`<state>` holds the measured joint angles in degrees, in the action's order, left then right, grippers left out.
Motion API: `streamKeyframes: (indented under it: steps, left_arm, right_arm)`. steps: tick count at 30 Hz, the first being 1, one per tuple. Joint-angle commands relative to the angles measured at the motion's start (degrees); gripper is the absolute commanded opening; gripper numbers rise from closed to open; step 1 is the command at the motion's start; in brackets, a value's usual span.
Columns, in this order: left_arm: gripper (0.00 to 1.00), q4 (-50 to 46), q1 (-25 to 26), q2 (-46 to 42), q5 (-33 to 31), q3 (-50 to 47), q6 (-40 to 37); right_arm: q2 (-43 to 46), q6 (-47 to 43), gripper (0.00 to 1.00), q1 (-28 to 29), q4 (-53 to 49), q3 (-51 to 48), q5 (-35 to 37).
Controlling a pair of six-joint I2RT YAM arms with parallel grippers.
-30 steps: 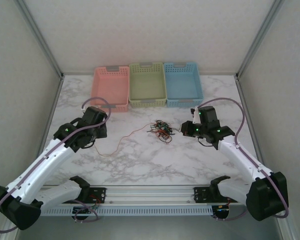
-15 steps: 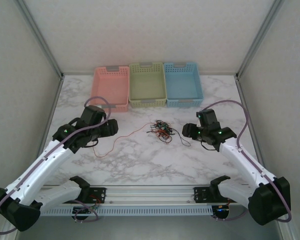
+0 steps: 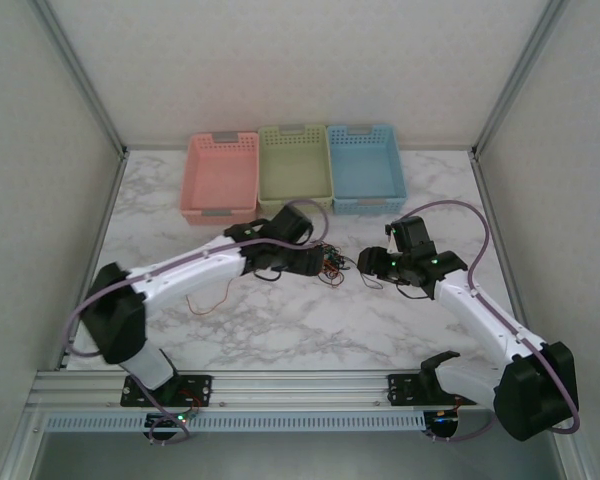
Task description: Untangle the cables
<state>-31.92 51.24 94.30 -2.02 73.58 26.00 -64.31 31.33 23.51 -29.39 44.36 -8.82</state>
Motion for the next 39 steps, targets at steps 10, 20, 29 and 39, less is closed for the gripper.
streamKeyframes:
  steps: [10, 20, 29, 39]
  left_arm:
    - [0.75, -8.4, 3.5, 12.0, -16.9, 8.5, 0.2]
    - [0.48, -6.5, 3.3, 14.5, -17.5, 7.0, 0.9]
    - [0.3, -5.2, 2.9, 12.3, -17.4, 3.2, 1.6]
    - [0.0, -5.0, 2.4, 8.2, -19.8, 1.0, 0.8]
  right_arm:
    - [0.0, -0.5, 0.54, 0.4, 0.1, -1.5, 0.4]
    - [1.8, -0.6, 0.53, 0.3, -1.6, -1.8, 1.4]
    - [1.6, -1.6, 0.52, 0.3, -2.1, -2.0, 2.5]
    - [1.2, -2.1, 0.5, 0.4, -1.7, -1.8, 2.3]
